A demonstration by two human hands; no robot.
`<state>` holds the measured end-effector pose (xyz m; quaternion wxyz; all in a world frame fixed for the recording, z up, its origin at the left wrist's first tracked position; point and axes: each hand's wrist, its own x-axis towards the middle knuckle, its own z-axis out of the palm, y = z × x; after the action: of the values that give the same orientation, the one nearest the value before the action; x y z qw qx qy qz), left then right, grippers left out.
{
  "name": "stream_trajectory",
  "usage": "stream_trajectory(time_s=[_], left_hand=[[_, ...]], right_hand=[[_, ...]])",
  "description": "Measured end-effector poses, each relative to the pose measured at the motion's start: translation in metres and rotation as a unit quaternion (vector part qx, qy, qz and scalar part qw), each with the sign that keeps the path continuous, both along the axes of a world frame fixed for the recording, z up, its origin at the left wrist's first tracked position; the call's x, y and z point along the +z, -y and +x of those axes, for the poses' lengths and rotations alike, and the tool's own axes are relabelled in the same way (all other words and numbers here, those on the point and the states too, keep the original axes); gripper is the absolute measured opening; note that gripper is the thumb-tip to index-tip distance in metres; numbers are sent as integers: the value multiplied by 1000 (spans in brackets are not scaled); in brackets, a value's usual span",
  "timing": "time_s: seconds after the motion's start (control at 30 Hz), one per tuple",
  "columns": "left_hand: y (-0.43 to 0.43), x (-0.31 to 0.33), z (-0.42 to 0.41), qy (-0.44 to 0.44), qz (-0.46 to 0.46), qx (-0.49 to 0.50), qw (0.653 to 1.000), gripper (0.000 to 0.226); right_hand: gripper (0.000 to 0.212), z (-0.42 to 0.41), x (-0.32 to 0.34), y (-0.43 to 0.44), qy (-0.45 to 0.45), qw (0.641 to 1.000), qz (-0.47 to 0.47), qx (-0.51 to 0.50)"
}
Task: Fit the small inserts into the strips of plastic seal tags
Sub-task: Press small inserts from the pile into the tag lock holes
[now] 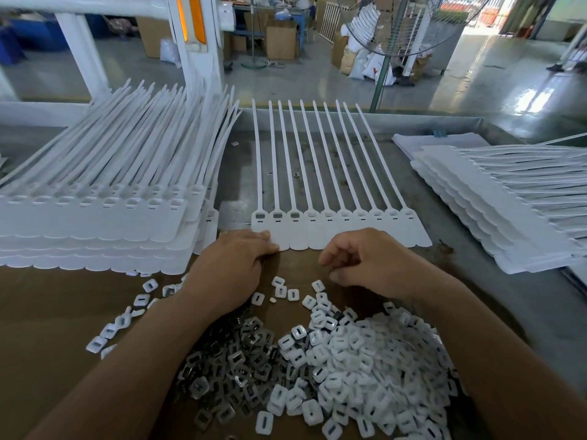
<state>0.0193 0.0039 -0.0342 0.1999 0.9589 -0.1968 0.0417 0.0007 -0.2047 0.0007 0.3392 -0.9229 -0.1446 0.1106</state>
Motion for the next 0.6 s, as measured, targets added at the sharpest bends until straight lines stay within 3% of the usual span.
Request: stream_trajectory(time_s=[0.23,0.47,0.6], left_hand=[[0,1,0,-1,-4,-3,1000,44],[0,1,-1,9,-9,-4,1000,45],[-1,0,0,13,-6,-5,1000,45]], right_hand=[[16,3,-4,4,41,997,51,-46],[22,14,-7,2,60,993,43,-87],[12,24,-8,-4,57,990,54,-121]])
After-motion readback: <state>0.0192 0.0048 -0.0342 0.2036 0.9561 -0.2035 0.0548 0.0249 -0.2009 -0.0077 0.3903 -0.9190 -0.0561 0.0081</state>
